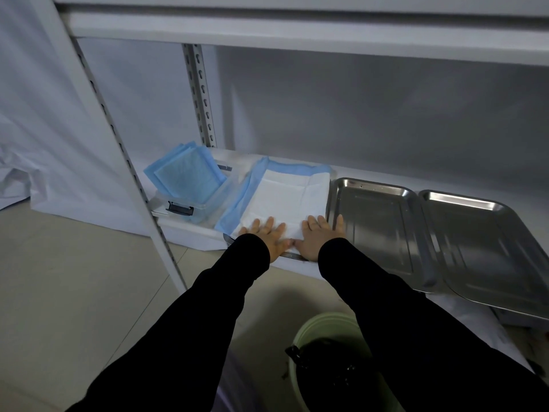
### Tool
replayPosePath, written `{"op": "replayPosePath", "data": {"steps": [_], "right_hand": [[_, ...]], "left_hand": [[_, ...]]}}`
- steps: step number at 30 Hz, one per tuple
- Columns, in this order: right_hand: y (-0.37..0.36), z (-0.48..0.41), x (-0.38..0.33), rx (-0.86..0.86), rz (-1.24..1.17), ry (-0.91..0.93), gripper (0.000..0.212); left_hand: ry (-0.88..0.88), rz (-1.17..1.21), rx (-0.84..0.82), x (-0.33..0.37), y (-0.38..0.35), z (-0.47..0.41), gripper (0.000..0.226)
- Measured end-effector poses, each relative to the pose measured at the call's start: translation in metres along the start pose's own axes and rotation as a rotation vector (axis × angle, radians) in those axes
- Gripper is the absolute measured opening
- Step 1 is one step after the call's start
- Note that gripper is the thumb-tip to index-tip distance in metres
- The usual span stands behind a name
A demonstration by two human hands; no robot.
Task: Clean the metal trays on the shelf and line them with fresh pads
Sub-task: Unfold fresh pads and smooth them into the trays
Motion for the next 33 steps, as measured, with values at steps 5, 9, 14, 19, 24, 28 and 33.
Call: {"op": "replayPosePath", "data": {"steps": [5,9,14,19,24,28,33], "right_hand": [[0.002,0.000,-0.001,0.008,-0.063,0.019,0.067],[0.009,-0.001,-0.003,0.057,-0.145,0.055,0.062],[0.020,0.003,-0.005,0.126,-0.215,0.070,0.050],[0.041,0.012,-0.013,0.250,-0.281,0.105,0.043],[0.065,0.022,-0.026,0.314,-0.662,0.150,0.037],[0.076,0.023,-0.042,0.279,-1.112,0.161,0.032],[0.083,0.020,-0.069,0.285,-1.170,0.208,0.029]], "left_hand": [[-0.007,0.021,0.017,-0.001,0.005,-0.004,0.062],[0.036,0.122,0.118,-0.007,0.021,-0.007,0.056],[0.091,0.268,0.360,-0.021,0.049,0.008,0.040],[0.158,0.301,0.499,-0.030,0.069,0.027,0.030],[0.187,0.353,0.586,-0.043,0.080,0.039,0.028],[0.229,0.402,0.653,-0.065,0.089,0.051,0.031],[0.301,0.410,0.759,-0.095,0.094,0.062,0.033]]}}
Point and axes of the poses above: each hand's wrist, its own z-axis away from the middle knuckle, its own y-axis out of the back of the hand, x = y × z, the point moved 8 cm from there along -z, towards the middle knuckle, and after that the axes turned 11 degrees about -z, right-handed, at the moved point
